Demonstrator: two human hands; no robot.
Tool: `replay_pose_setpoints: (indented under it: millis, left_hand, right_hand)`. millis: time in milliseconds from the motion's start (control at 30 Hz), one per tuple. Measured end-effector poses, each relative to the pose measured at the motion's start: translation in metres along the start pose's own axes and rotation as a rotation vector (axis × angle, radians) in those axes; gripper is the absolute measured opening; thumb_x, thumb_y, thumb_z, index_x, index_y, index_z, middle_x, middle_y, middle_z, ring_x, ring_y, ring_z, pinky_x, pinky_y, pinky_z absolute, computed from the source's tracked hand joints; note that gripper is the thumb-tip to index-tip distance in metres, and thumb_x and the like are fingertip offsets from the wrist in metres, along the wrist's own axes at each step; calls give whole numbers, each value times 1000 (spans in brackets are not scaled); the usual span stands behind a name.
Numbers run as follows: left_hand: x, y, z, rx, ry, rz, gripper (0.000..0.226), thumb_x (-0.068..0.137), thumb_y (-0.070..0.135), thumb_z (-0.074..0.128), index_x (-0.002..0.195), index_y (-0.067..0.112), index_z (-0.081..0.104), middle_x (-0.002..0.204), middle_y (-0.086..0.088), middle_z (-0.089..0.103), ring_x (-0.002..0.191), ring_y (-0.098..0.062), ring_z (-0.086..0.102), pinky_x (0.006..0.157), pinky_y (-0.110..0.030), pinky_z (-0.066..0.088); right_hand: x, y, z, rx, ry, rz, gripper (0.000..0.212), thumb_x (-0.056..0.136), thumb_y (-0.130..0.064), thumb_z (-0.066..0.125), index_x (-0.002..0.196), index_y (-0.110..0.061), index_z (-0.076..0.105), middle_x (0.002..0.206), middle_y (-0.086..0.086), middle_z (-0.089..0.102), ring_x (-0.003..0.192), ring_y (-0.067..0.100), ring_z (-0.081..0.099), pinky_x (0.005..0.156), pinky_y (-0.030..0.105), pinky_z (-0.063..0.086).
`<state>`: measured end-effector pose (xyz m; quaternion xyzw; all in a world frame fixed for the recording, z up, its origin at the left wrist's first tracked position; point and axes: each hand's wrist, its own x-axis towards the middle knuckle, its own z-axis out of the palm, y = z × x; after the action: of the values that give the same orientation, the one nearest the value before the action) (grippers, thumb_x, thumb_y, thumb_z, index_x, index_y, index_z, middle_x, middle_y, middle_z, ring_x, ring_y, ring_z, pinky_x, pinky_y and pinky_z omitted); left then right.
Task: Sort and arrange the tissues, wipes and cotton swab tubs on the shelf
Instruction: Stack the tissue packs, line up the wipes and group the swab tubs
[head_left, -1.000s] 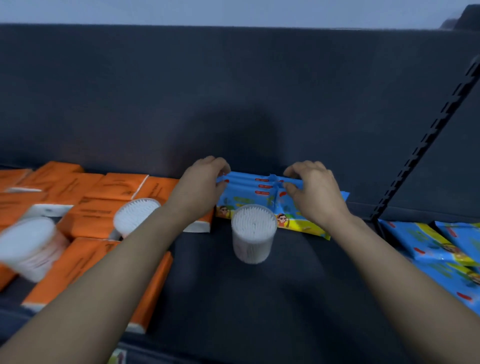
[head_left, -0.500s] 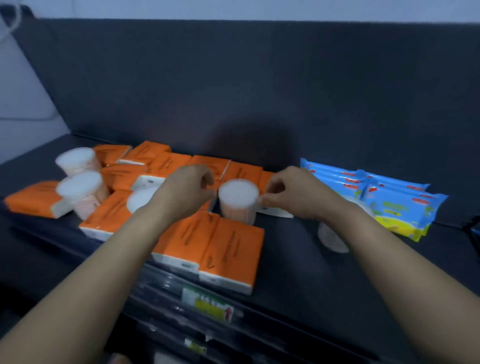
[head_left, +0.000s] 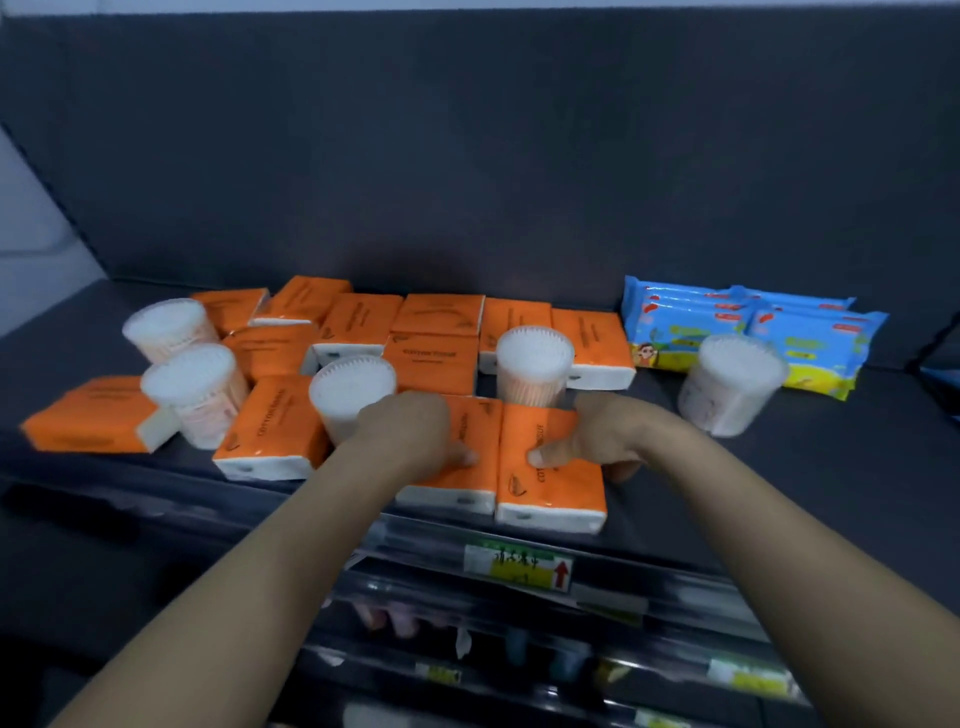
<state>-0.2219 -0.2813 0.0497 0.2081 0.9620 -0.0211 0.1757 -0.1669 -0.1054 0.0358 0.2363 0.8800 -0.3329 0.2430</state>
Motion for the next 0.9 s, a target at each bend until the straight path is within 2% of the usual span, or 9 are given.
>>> replay_pose_setpoints:
  millis: [67, 167, 233, 333, 433, 567, 700, 800, 900]
  left_hand:
    - [2, 1, 2, -79, -32, 10, 51, 83, 52, 60, 109, 10, 48, 121, -9, 58, 102, -24, 56, 81, -34, 43]
    - [4, 3, 3, -182, -69, -21, 92, 81, 49, 64, 143, 1, 17, 139, -15, 45, 123, -29, 48, 95, -35, 42]
    - [4, 2, 2, -260, -67, -40, 103, 75, 46, 71, 146, 2, 9, 143, -16, 40, 127, -30, 44, 99, -37, 40]
    - [4, 1, 1, -408, -85, -94, 110, 65, 45, 80, 145, 6, 13, 145, -14, 38, 127, -31, 43, 101, -40, 38]
    - [-3, 5, -3, -536, -84, -117, 92, 61, 41, 83, 133, 10, 35, 133, -11, 49, 106, -26, 51, 91, -39, 44]
    - [-22, 21, -13, -692, -23, -36, 70, 67, 31, 81, 123, 15, 44, 115, -1, 56, 95, -22, 53, 82, -35, 44]
    - [-43, 67, -25, -844, 106, 127, 56, 74, 34, 74, 121, 18, 49, 108, 4, 61, 89, -15, 60, 75, -30, 49]
    - [-53, 129, -28, -920, 204, 274, 42, 83, 37, 64, 119, 19, 54, 111, 3, 62, 91, -11, 62, 79, -30, 50]
    - [-59, 202, -25, -1041, 172, 343, 28, 88, 39, 58, 109, 21, 56, 102, 6, 64, 92, -10, 62, 83, -28, 47]
  right_hand:
    - [-4, 0, 2, 118, 32, 31, 80, 69, -36, 82, 132, -10, 41, 132, 8, 51, 110, 28, 57, 82, 39, 56]
    - [-7, 5, -2, 293, 24, 80, 67, 72, -21, 81, 124, -7, 42, 120, 10, 58, 99, 27, 60, 79, 39, 56]
    - [-8, 12, -5, 426, 0, 68, 58, 73, -13, 80, 121, -5, 49, 114, 11, 64, 97, 26, 64, 80, 42, 56]
    - [-9, 23, -11, 504, 0, 43, 57, 72, -7, 79, 122, -7, 52, 113, 11, 67, 95, 27, 66, 76, 43, 55]
    - [-13, 31, -18, 502, 9, 19, 54, 71, -9, 81, 117, -7, 52, 115, 11, 66, 100, 29, 65, 89, 44, 52]
    - [-28, 49, -33, 531, 21, -40, 29, 73, -8, 77, 95, -11, 57, 101, 9, 68, 89, 26, 66, 87, 39, 52]
    - [-57, 86, -58, 555, 92, -89, 43, 70, -5, 76, 110, -6, 61, 104, 15, 71, 93, 32, 69, 89, 47, 54]
    - [-91, 130, -87, 585, 175, -128, 40, 72, -11, 76, 110, -12, 63, 102, 10, 72, 92, 29, 70, 88, 45, 55]
    - [-126, 192, -116, 674, 292, -150, 30, 79, -17, 73, 107, -13, 65, 97, 6, 74, 86, 24, 71, 85, 40, 56]
